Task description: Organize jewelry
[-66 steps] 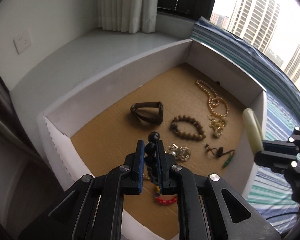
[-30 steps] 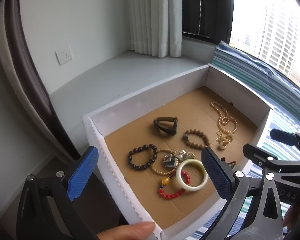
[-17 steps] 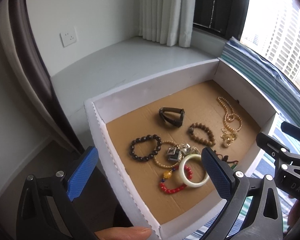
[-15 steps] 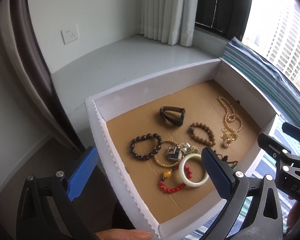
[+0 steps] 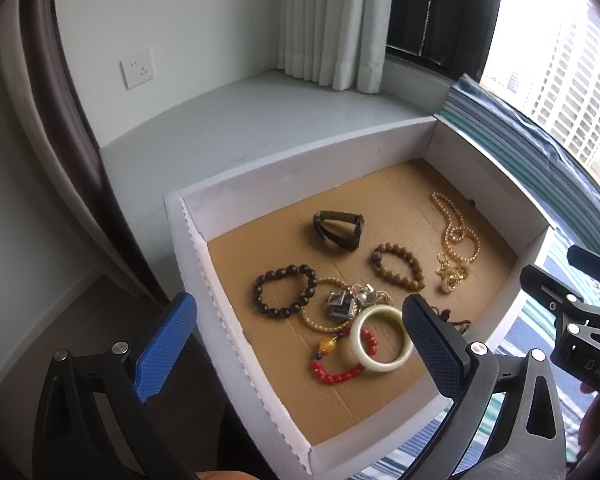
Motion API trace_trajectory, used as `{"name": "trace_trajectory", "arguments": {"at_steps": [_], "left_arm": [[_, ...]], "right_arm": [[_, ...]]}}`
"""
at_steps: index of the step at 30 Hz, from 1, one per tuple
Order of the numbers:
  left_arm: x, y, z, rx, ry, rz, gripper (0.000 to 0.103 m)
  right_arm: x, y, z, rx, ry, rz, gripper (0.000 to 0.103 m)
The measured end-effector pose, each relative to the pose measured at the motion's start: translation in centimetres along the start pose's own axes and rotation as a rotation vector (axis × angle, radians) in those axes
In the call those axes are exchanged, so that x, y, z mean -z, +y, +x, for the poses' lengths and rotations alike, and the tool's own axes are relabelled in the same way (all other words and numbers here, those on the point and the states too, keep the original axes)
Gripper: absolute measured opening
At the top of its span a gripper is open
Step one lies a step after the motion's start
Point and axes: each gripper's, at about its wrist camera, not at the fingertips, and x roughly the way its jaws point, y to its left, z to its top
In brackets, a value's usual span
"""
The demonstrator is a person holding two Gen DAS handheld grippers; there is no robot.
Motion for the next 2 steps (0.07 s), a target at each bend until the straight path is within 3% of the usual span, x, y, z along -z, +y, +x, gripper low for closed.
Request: {"name": "trace_trajectory", "arguments": {"at_steps": [2], "left_arm": [[0.04,-0.11,-0.18,-0.006,-0.014,0.000,0.101]], "right_arm": [[0.00,0.04,-0.07,-0.005,-0.002,0.000,0.081]]}}
